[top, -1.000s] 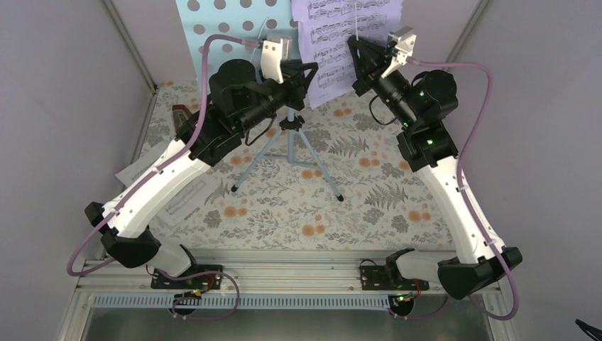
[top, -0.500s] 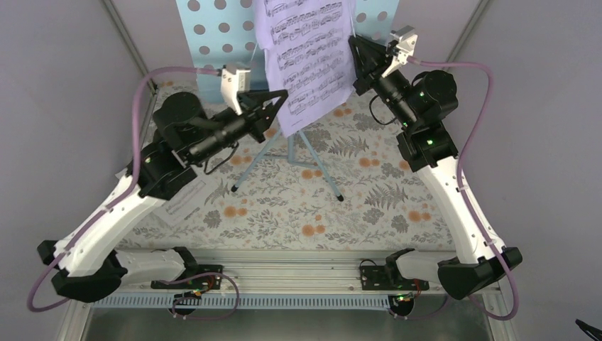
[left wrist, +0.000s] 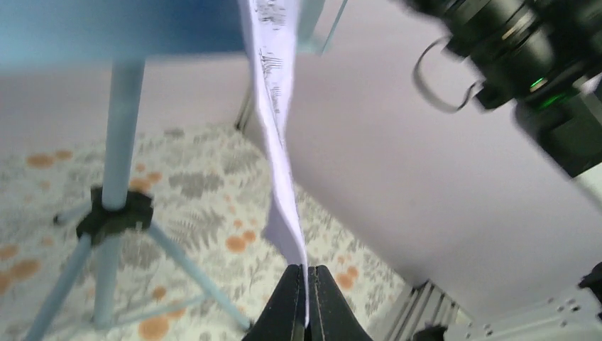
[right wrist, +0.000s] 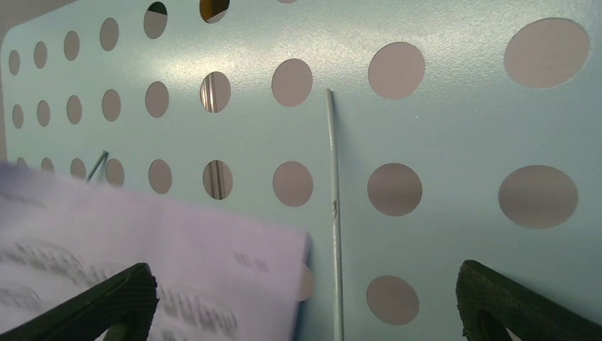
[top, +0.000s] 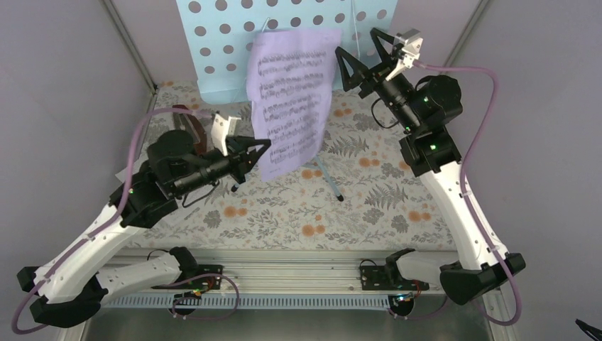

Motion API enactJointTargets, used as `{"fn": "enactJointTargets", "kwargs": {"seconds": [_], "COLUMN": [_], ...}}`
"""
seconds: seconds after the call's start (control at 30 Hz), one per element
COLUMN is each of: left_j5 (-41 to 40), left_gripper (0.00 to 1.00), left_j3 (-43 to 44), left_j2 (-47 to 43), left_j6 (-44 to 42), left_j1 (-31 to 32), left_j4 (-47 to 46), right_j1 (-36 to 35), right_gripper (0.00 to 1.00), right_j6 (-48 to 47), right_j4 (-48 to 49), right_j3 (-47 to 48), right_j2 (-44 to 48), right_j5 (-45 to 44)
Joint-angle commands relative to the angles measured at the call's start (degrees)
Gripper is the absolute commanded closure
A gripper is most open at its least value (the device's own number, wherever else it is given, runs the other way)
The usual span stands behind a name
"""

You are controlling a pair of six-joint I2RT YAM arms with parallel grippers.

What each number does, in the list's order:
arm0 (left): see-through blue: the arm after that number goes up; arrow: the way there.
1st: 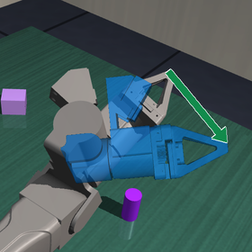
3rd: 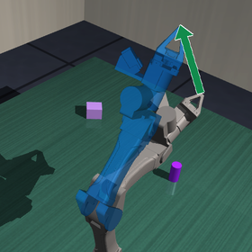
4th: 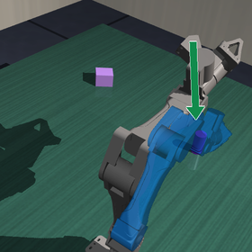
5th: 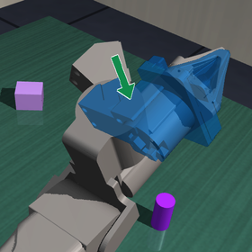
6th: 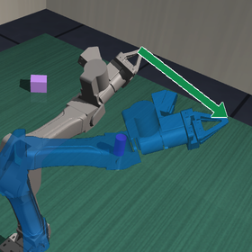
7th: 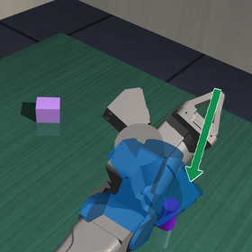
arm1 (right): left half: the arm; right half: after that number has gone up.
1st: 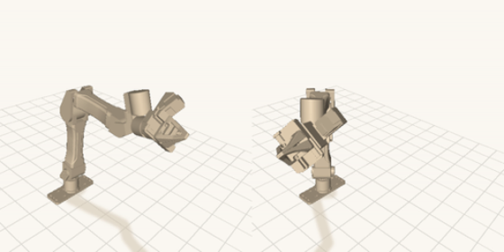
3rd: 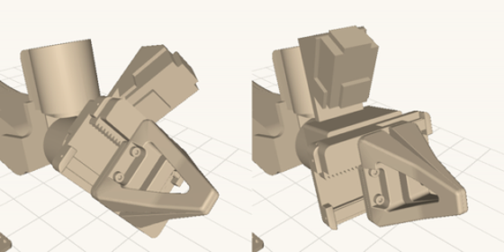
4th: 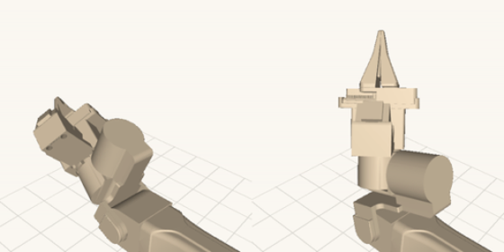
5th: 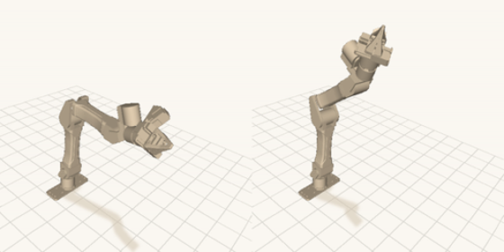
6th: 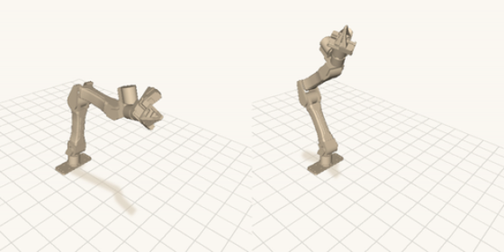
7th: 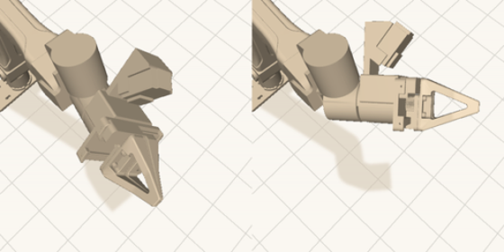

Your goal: Pack up the instrument practice props

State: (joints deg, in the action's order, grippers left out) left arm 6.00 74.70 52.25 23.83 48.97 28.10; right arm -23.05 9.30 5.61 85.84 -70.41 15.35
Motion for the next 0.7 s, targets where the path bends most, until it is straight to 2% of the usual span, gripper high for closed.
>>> {"fn": "enactJointTargets", "kwargs": {"seconds": [0.0,0.13,0.27,0.47,0.67], "left_j5": [1.2,-1.9,-4.9,2.2,6.4], "left_gripper": [0.97,0.98,0.98,0.98,0.98], "left_j3": [-7.1,-13.9,-18.8,-24.3,-28.5], "left_j2": [-1.1,-2.7,-3.4,-2.3,-1.4], "left_j6": [3.9,7.9,10.2,12.8,12.3], "left_j1": [0.1,0.0,-1.0,-10.3,-20.7], "left_j4": [2.5,1.6,1.3,0.1,-1.6], "right_j1": [0.3,0.3,0.3,0.3,0.3], "right_gripper": [0.0,0.0,0.0,0.0,0.0], "right_j6": [0.7,0.7,0.6,1.3,2.5], "right_j4": [0.7,-1.2,-3.6,-6.3,-8.8], "right_j3": [-2.5,-5.2,-8.7,-15.2,-20.8], "right_j2": [3.5,6.7,10.7,16.7,20.1], "right_j5": [-1.2,-3.3,-9.5,-19.7,-25.6]}}
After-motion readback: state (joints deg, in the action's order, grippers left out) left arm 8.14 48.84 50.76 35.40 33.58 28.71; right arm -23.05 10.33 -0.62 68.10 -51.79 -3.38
